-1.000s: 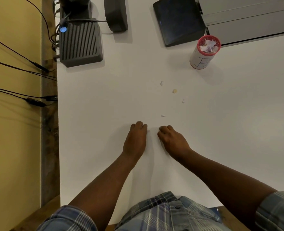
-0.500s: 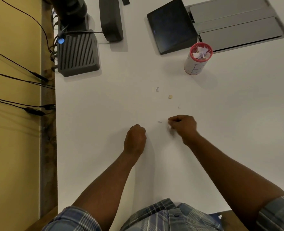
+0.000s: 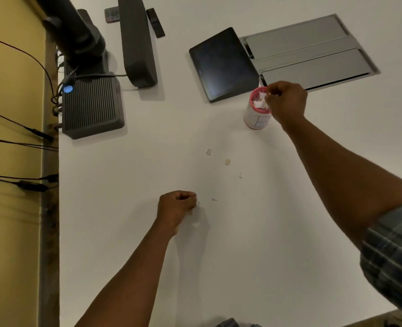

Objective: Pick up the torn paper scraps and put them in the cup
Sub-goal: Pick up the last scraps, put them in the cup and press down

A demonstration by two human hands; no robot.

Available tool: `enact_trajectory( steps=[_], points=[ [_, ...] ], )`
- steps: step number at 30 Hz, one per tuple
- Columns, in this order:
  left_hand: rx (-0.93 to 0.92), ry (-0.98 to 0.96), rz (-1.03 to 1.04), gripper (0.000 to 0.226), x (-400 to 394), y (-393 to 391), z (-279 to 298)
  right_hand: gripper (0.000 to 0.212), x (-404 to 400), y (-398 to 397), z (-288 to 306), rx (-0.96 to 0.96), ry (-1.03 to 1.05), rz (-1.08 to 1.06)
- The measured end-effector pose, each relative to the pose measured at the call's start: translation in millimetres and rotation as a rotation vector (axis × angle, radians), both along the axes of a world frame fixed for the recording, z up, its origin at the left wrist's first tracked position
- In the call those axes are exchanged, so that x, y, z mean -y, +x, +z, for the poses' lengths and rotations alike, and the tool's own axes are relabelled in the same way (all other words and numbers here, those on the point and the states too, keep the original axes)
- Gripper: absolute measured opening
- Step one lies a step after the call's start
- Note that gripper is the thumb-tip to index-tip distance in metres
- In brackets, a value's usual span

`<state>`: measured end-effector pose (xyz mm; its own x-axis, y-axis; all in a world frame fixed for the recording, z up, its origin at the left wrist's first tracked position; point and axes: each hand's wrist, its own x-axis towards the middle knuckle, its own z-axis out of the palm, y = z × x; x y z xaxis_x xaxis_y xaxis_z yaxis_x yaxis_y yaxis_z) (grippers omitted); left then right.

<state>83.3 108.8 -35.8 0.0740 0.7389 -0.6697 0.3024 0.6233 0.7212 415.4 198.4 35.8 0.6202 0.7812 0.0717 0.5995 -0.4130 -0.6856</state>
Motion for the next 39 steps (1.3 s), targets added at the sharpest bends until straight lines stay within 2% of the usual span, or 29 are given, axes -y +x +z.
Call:
enact_trajectory(
  steps=[6, 10, 13, 16, 19, 22, 26, 29, 32, 35, 37, 39],
  points=[
    [0.137, -0.057, 0.102, 0.011, -14, 15, 4, 0.028, -32, 1, -11, 0.275, -0.182, 0.188],
    [0.159, -0.032, 0.133, 0.013, -23, 20, 7, 0.031, -39, 3, -18, 0.397, -0.372, 0.175],
    [0.216, -0.021, 0.17, 0.014, -33, 25, 13, 0.034, -45, 1, -16, 0.349, -0.465, 0.144],
    [0.262, 0.011, 0.171, 0.018, -45, 37, 24, 0.038, -53, 2, -6, 0.298, -0.558, 0.21],
    [0.302, 0.063, 0.126, 0.021, -61, 57, 40, 0.04, -51, 9, 8, 0.32, -0.535, 0.259],
    [0.324, 0.123, 0.074, 0.019, -80, 87, 57, 0.033, -40, 16, 17, 0.346, -0.4, 0.328],
    [0.324, 0.164, 0.011, 0.017, -103, 129, 78, 0.034, -25, 25, 17, 0.207, -0.28, 0.332],
    [0.263, 0.254, -0.055, 0.014, -116, 159, 86, 0.028, -19, 36, 11, 0.115, -0.196, 0.253],
    [0.098, 0.406, -0.155, 0.011, -129, 190, 88, 0.018, -5, 41, 6, -0.105, -0.015, 0.092],
    [-0.156, 0.654, -0.332, 0.007, -141, 225, 84, 0.023, 24, 37, 0, -0.445, 0.187, -0.117],
    [-0.291, 0.797, -0.458, 0.011, -148, 247, 80, 0.024, 44, 29, -11, -0.601, 0.244, -0.254],
    [-0.384, 0.86, -0.585, 0.015, -153, 266, 77, 0.025, 63, 17, -26, -0.704, 0.229, -0.332]
  ],
)
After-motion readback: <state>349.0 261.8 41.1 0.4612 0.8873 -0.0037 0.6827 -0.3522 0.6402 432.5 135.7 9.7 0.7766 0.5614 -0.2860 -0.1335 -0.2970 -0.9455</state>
